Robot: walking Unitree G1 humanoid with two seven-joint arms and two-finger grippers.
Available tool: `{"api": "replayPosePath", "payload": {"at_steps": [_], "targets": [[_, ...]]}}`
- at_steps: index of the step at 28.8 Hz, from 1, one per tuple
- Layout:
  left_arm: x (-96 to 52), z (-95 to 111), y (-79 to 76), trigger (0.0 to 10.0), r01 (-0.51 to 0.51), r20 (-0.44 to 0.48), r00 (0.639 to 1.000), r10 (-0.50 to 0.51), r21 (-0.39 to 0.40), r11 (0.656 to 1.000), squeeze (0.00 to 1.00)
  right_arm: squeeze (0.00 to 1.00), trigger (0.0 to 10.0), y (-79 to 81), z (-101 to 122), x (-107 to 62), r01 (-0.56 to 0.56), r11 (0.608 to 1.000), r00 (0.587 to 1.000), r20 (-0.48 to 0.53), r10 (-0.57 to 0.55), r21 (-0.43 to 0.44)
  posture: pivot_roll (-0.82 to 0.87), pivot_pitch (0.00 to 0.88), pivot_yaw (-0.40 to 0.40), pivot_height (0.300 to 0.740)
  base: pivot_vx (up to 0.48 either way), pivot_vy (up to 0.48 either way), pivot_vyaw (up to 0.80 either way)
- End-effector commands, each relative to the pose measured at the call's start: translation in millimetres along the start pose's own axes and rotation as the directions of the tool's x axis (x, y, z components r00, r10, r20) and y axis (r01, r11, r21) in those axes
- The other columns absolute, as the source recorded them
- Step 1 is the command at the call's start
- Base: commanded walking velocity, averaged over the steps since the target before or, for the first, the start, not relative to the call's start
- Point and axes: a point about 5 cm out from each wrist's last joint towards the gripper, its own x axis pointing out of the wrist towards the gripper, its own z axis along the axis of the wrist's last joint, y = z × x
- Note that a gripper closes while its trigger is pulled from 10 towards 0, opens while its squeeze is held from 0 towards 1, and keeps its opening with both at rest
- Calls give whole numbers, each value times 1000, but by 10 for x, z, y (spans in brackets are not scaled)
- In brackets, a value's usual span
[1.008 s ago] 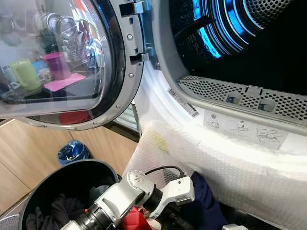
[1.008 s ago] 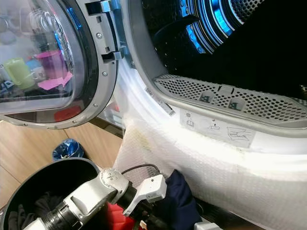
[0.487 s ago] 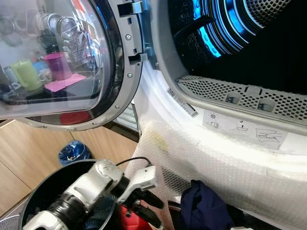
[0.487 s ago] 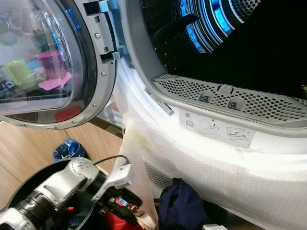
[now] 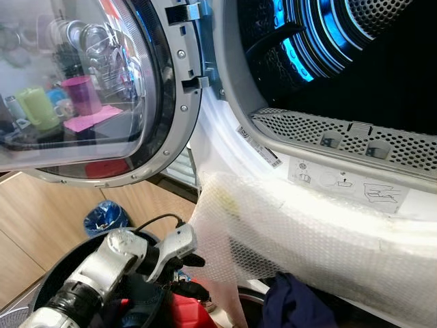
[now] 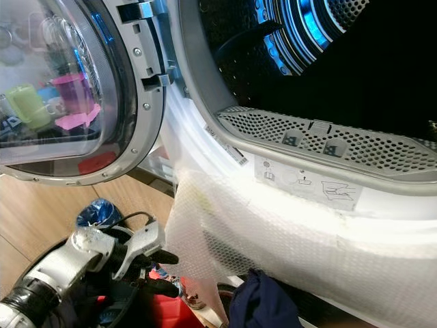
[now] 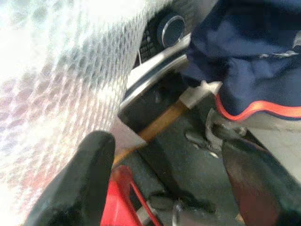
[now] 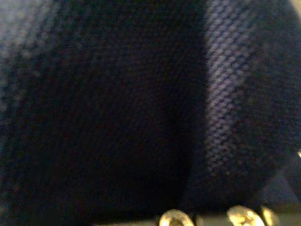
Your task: Clothes washing
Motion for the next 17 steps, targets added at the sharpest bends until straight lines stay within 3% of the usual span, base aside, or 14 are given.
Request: {"api": "replayPosePath", "payload": {"at_steps": [1, 3, 4, 5, 6, 7, 8, 11, 17], "targets": [[-23, 34, 2, 10000, -36, 49, 998, 34, 41, 999, 1000, 0, 0, 104, 84, 44, -66, 998, 997, 30, 66, 7, -11, 0, 148, 740, 0, 0, 0], [-7, 87, 17, 10000, -113, 127, 986, 107, 41, 993, 1000, 0, 0, 158, 102, 27, -102, 995, 995, 21, 102, 0, -11, 0, 148, 740, 0, 0, 0], [-7, 97, 17, 10000, -146, 182, 973, 143, 4, 989, 1000, 0, 0, 211, 125, 22, -121, 993, 992, 24, 120, 3, -14, 0, 149, 740, 0, 0, 0], [-13, 90, 12, 10000, -170, 210, 963, 169, -15, 985, 624, 0, 0, 256, 147, 12, -138, 990, 990, 26, 138, 6, -14, 0, 147, 740, 0, 0, 0], [-17, 79, 12, 10000, -198, 224, 955, 197, -20, 980, 624, 0, 0, 292, 166, 0, -154, 988, 988, 25, 153, 10, -14, 0, 147, 740, 0, 0, 0], [-17, 76, 12, 10000, -204, 227, 953, 203, -20, 979, 114, 0, 0, 300, 170, -3, -157, 988, 987, 25, 157, 11, -14, 0, 147, 740, 0, 0, 0], [-32, 18, -34, 10000, -197, 226, 954, 195, -17, 980, 0, 0, 0, 336, 193, -18, -168, 986, 986, 23, 167, 8, -11, 0, 146, 740, 0, 0, 0], [-51, -173, -134, 10000, -206, 197, 958, 207, -26, 978, 0, 0, 0, 414, 232, -98, -184, 983, 983, 6, 184, 4, 5, 0, 131, 740, 0, 0, 0], [-59, -175, -37, 10000, -344, 249, 906, 343, -40, 938, 0, 0, 0, 547, 527, -85, -221, 974, 970, 95, 225, -51, -5, 0, 130, 740, 0, 0, 0]]}}
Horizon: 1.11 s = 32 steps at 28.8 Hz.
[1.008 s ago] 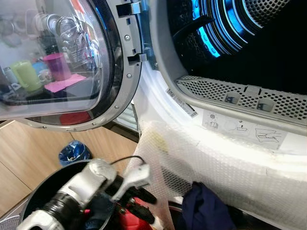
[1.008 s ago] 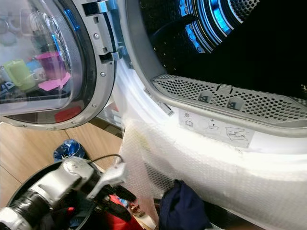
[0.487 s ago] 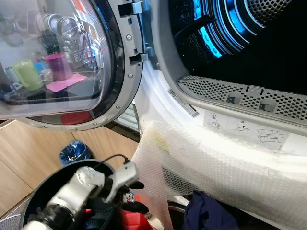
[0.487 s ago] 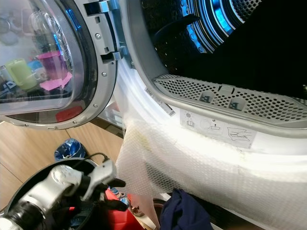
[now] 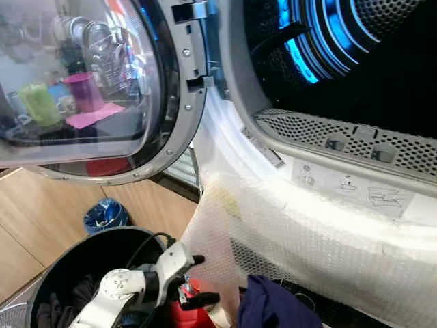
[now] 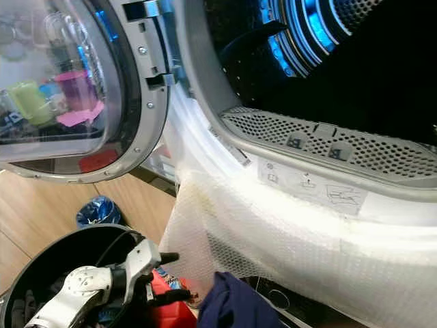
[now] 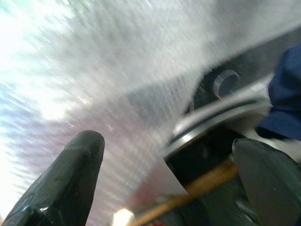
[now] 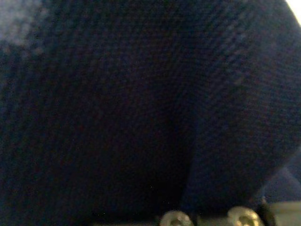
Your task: Clothes washing
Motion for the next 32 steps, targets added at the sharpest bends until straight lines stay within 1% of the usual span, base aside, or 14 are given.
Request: {"api": "replayPosePath", "payload": {"at_steps": [1, 3, 6, 7, 11, 12, 13, 15, 17, 18, 21, 25, 29, 32], "targets": [[-8, 35, 58, 10000, -29, 10, 1000, 28, 33, 999, 0, 0, 0, 36, 162, 61, -21, 999, 998, 65, 23, -27, -13, 0, 132, 740, 0, 0, 0], [18, 63, 55, 10000, -26, 32, 999, 26, 24, 999, 0, 0, 0, 16, 298, 106, -4, 998, 992, 124, 10, -55, -13, 0, 132, 740, 0, 0, 0], [45, 67, 30, 10000, -13, 35, 999, 11, 47, 999, 0, 0, 0, 60, 445, 129, -28, 997, 981, 192, 41, -71, -14, 0, 131, 740, 0, 0, 0], [64, 59, 7, 10000, -2, 37, 999, 0, 55, 998, 0, 0, 0, 93, 553, 120, -44, 996, 968, 244, 62, -79, -14, 0, 131, 740, 0, 0, 0], [88, 50, -15, 10000, 3, 47, 999, -5, 44, 999, 0, 0, 0, 125, 745, 80, -58, 993, 937, 339, 89, -101, -15, 0, 128, 740, 0, 0, 0], [100, 54, -16, 10000, 4, 51, 999, -6, 41, 999, 0, 0, 0, 142, 853, 70, -68, 991, 917, 384, 108, -115, -15, 0, 128, 740, 0, 0, 0], [100, 54, -16, 10000, 4, 51, 999, -6, 41, 999, 0, 0, 0, 142, 853, 70, -68, 991, 917, 384, 108, -115, -15, 0, 128, 740, 0, 0, 0], [122, 61, -18, 10000, 8, 53, 999, -10, 46, 999, 0, 0, 0, 200, 1049, 74, -108, 977, 883, 434, 180, -184, -20, 0, 129, 740, 0, 0, 0], [129, 59, -16, 10000, 7, 54, 998, -9, 47, 999, 0, 0, 0, 198, 1132, 88, -102, 972, 873, 450, 189, -211, -20, 0, 129, 740, 0, 0, 0], [137, 59, -21, 10000, 13, 57, 998, -16, 46, 999, 0, 0, 0, 202, 1259, 106, -101, 961, 849, 480, 218, -257, -22, 0, 132, 740, 0, 0, 0], [147, 63, -21, 10000, 17, 58, 998, -20, 47, 999, 0, 0, 0, 199, 1399, 126, -96, 948, 819, 516, 249, -305, -23, 0, 132, 740, 0, 0, 0], [198, 69, -51, 10000, 39, 53, 998, -42, 58, 998, 0, 0, 0, 60, 1689, 214, -42, 932, 758, 596, 264, -359, -24, 0, 133, 740, 0, 0, 0], [250, 99, -47, 10000, 41, 58, 997, -44, 59, 997, 0, 0, 0, -71, 1944, 360, 8, 912, 727, 629, 276, -410, -34, 0, 140, 740, 0, 0, 0], [282, 102, -58, 10000, 51, 60, 997, -54, 60, 997, 0, 0, 0, -216, 2312, 517, 53, 906, 670, 687, 281, -421, -36, 0, 139, 740, 0, 0, 0]]}}
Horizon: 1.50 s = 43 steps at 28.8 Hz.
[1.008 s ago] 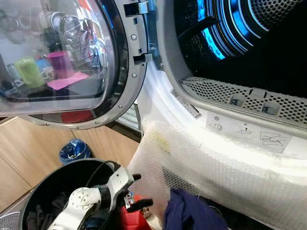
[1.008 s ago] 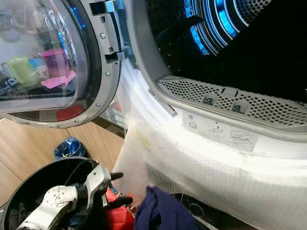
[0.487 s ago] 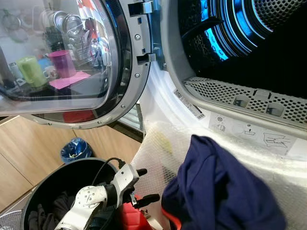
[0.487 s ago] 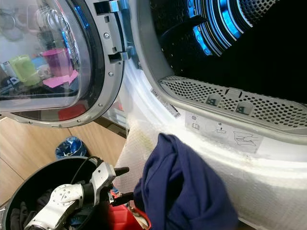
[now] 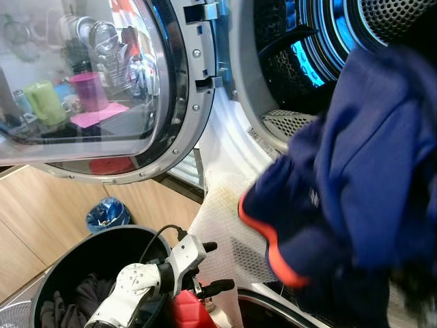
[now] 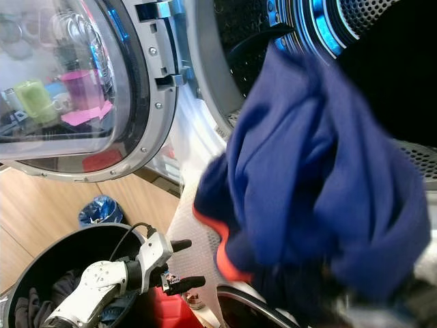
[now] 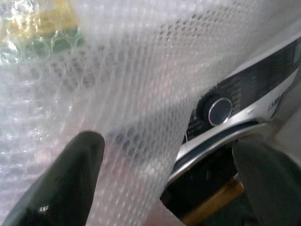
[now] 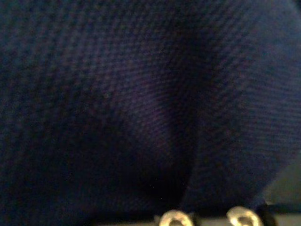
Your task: Clothes washing
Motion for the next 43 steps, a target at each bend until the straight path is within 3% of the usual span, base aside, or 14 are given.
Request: {"api": "replayPosePath", "payload": {"at_steps": [1, 9, 15, 18, 20, 22, 23, 27, 28, 29, 37, 38, 39, 43], "targets": [[-10, -14, 22, 10000, 2, -18, 1000, -2, 9, 1000, 0, 0, 0, -125, 53, 81, 36, 999, 999, 23, -35, -13, -36, 0, 139, 740, 0, 0, 0], [14, -22, -2, 10000, 18, -13, 1000, -18, 4, 1000, 0, 0, 0, -703, 197, 763, 118, 982, 992, 53, -111, -149, -36, 0, 137, 740, 0, 0, 0], [26, -32, -2, 10000, 32, -25, 999, -32, 0, 999, 0, 0, 0, -1132, 570, 1454, 206, 977, 973, 117, -198, -56, -55, 0, 153, 740, 0, 0, 0], [40, -26, -2, 10000, 40, -28, 999, -39, 3, 999, 0, 0, 0, -1384, 646, 1759, 315, 946, 949, 39, -313, -81, -59, 0, 158, 740, 0, 0, 0], [54, -24, 1, 10000, 35, -31, 999, -35, 3, 999, 0, 0, 0, -1745, 538, 1814, 510, 844, 842, -103, -529, -165, -60, 0, 160, 740, 0, 0, 0], [60, -31, -1, 10000, 31, -36, 999, -31, 2, 1000, 0, 0, 0, -1871, 488, 1763, 577, 787, 778, -145, -611, -219, -55, 0, 152, 740, 0, 0, 0], [70, -37, -16, 10000, 31, -35, 999, -31, -4, 1000, 0, 0, 0, -2035, 460, 1621, 677, 682, 668, -157, -727, -276, -52, 0, 146, 740, 0, 0, 0], [94, -32, -40, 10000, 24, -20, 1000, -24, -20, 1000, 0, 0, 0, -2262, 458, 1347, 799, 476, 457, -143, -878, -367, -45, 0, 138, 740, 0, 0, 0], [99, -33, -45, 10000, 25, -24, 999, -25, -18, 1000, 0, 0, 7176, -2289, 427, 1304, 808, 434, 408, -153, -900, -397, -41, 0, 138, 740, 0, 0, 0], [104, -34, -50, 10000, 25, -27, 999, -25, -21, 999, 0, 0, 10000, -2281, 346, 1301, 805, 433, 387, -194, -902, -407, -43, 0, 139, 740, 0, 0, 0], [111, -45, -56, 10000, 23, -38, 999, -24, -19, 1000, 0, 0, 10000, -2280, 130, 1222, 760, 400, 306, -262, -915, -512, -44, 0, 140, 740, 0, 0, 0], [113, -44, -54, 10000, 24, -38, 999, -24, -19, 1000, 0, 224, 10000, -2283, 120, 1213, 754, 403, 307, -264, -914, -518, -45, 0, 140, 740, 0, 0, 0], [118, -41, -54, 10000, 24, -37, 999, -25, -20, 1000, 0, 1000, 10000, -2290, 112, 1196, 745, 400, 305, -260, -916, -534, -45, 0, 141, 740, 0, 0, 0], [140, -33, -74, 10000, 42, -24, 999, -43, -31, 999, 0, 1000, 10000, -2289, 63, 1173, 730, 417, 309, -283, -908, -542, -45, 0, 141, 740, 0, 0, 0]]}}
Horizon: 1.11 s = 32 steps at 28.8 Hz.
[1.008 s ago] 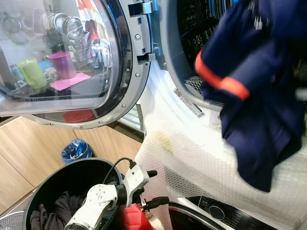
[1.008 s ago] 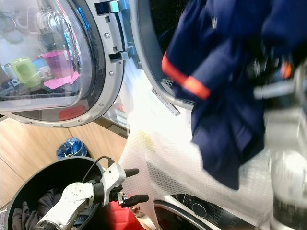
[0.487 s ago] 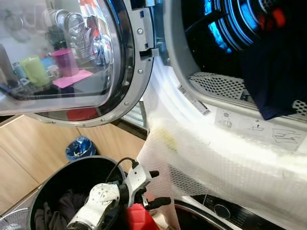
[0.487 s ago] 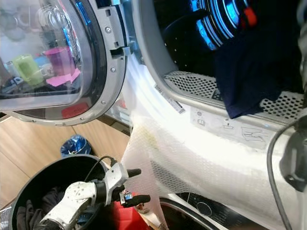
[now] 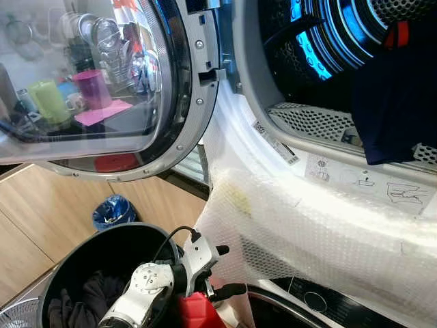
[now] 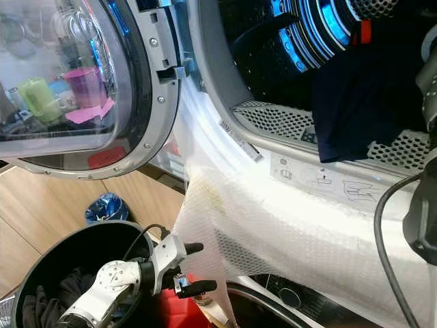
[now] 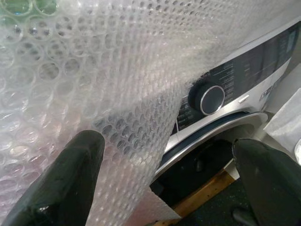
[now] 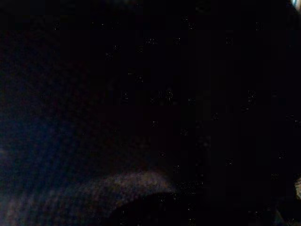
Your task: Clothes washing
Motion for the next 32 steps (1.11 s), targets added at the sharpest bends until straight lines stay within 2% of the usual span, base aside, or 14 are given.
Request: {"api": "replayPosePath", "payload": {"at_steps": [1, 3, 4, 6, 15, 17, 19, 21, 24, 26, 29, 32], "targets": [[-10, -29, 16, 10000, 1, -22, 1000, -1, -12, 1000, 0, 1000, 10000, 45, -131, 4, -18, 998, 999, -50, 15, -53, -46, 0, 140, 740, 0, 0, 0], [28, -9, 19, 10000, 3, -21, 1000, -3, 1, 1000, 0, 1000, 10000, 63, -159, 3, -36, 999, 997, -67, 33, -37, -48, 0, 142, 740, 0, 0, 0], [51, 16, 23, 10000, 7, -13, 1000, -7, 1, 1000, 0, 1000, 10000, 55, -147, 4, -35, 996, 998, -56, 31, -79, -49, 0, 146, 740, 0, 0, 0], [62, 27, 24, 10000, 8, -11, 1000, -8, 2, 1000, 0, 1000, 10000, 50, -146, 5, -33, 995, 998, -55, 28, -95, -54, 0, 150, 740, 0, 0, 0], [98, 81, 44, 10000, 11, 20, 1000, -11, -9, 1000, 0, 1000, 10000, -75, -95, 13, 5, 997, 999, -50, -10, -82, -56, 0, 153, 740, 0, 0, 0], [102, 84, 44, 10000, 19, 11, 1000, -19, 2, 1000, 0, 1000, 10000, -133, -11, 12, 27, 995, 999, -22, -29, -100, -57, 0, 157, 740, 0, 0, 0], [106, 93, 48, 10000, 19, 16, 1000, -19, -2, 1000, 0, 1000, 10000, -202, 219, -6, 68, 991, 997, 53, -62, -114, -58, 0, 159, 740, 0, 0, 0], [104, 94, 54, 10000, 18, 15, 1000, -18, -3, 1000, 0, 1000, 10000, -220, 305, -17, 81, 990, 994, 80, -72, -118, -58, 0, 159, 740, 0, 0, 0], [98, 89, 63, 10000, 16, 10, 1000, -16, 0, 1000, 0, 1000, 10000, -247, 414, -36, 99, 992, 990, 105, -90, -76, -64, 0, 158, 740, 0, 0, 0], [102, 85, 67, 10000, 15, 7, 1000, -15, -2, 1000, 0, 1000, 10000, -224, 440, -44, 98, 994, 989, 113, -93, -40, -75, 0, 161, 740, 0, 0, 0], [137, 101, 49, 10000, 24, 14, 1000, -24, -11, 1000, 0, 1000, 10000, -58, 296, -45, 56, 996, 994, 102, -48, -73, -77, 0, 172, 740, 0, 0, 0], [141, 104, 55, 10000, 28, 9, 1000, -28, -9, 1000, 0, 1000, 10000, -32, 194, -48, 61, 994, 995, 87, -53, -95, -83, 0, 175, 740, 0, 0, 0]]}}
